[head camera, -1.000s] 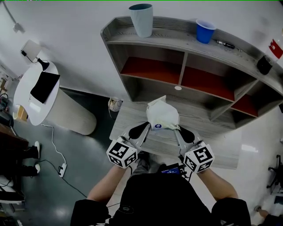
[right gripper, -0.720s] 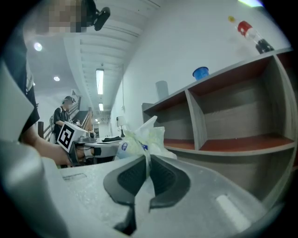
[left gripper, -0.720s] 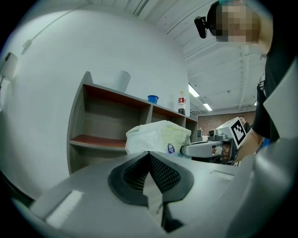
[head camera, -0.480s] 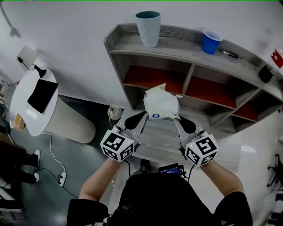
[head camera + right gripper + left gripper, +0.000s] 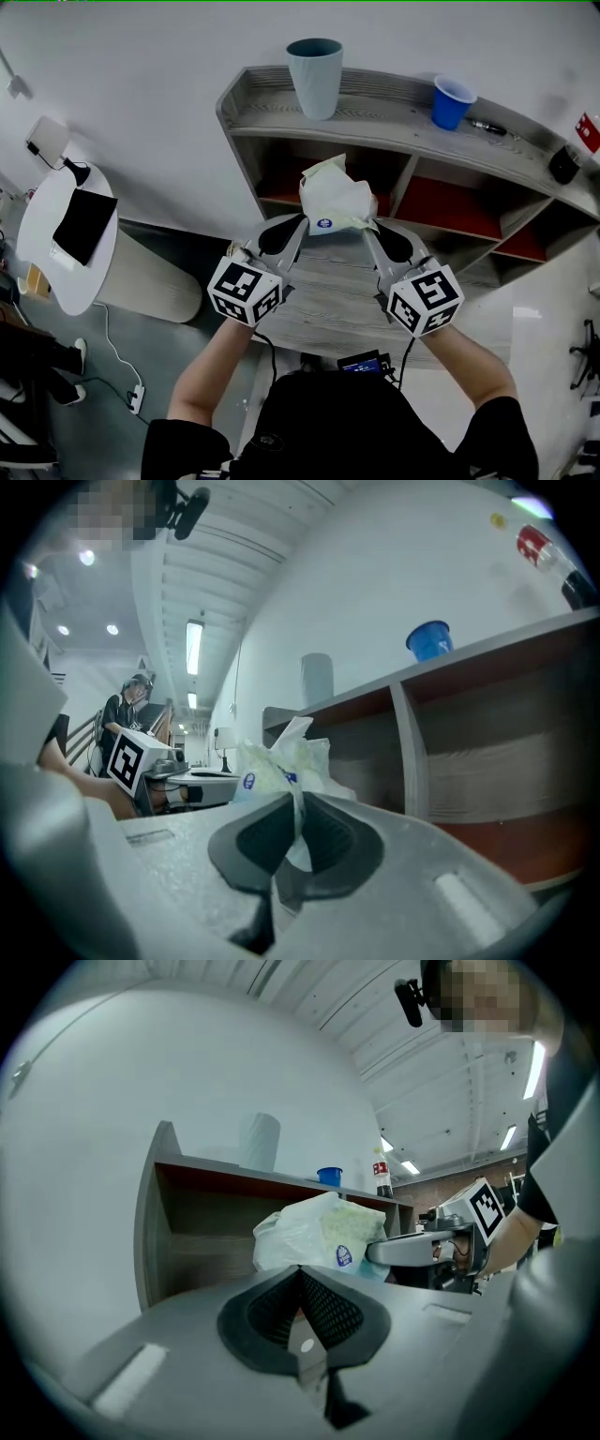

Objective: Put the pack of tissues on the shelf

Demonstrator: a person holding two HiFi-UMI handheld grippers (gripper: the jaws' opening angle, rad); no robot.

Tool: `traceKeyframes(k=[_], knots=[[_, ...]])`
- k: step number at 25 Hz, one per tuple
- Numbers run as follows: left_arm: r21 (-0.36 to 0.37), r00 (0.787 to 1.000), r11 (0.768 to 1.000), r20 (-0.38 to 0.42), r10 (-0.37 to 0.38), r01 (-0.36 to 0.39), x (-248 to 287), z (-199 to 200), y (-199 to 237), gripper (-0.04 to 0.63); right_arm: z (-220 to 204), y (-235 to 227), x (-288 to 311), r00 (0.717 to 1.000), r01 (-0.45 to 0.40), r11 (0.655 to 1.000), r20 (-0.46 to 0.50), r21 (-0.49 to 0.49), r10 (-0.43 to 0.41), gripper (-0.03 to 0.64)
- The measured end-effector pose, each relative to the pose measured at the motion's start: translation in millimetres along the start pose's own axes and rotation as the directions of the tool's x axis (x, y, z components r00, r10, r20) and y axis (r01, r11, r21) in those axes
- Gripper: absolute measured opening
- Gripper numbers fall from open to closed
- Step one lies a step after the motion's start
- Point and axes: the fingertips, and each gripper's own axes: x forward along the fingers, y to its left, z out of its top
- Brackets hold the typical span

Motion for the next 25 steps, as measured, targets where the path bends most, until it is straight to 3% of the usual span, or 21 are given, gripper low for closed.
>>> traceKeyframes(k=[15,25], knots=[[-0.034,0.998,0.999,-0.055,0.007,-0.008,46.0,-21.3,49.4,0.002,-10.7,-36.4,55.6,0.994,0.103,0.993,-0.038,0.050,-0.101,0.005],[-0.096,0.996,0.995,-0.089,-0.002,-0.007,61.8,-41.3,66.8,0.002,-29.1,-48.1,75.3,0.987,0.148,0.987,-0.065,0.060,-0.144,0.005]])
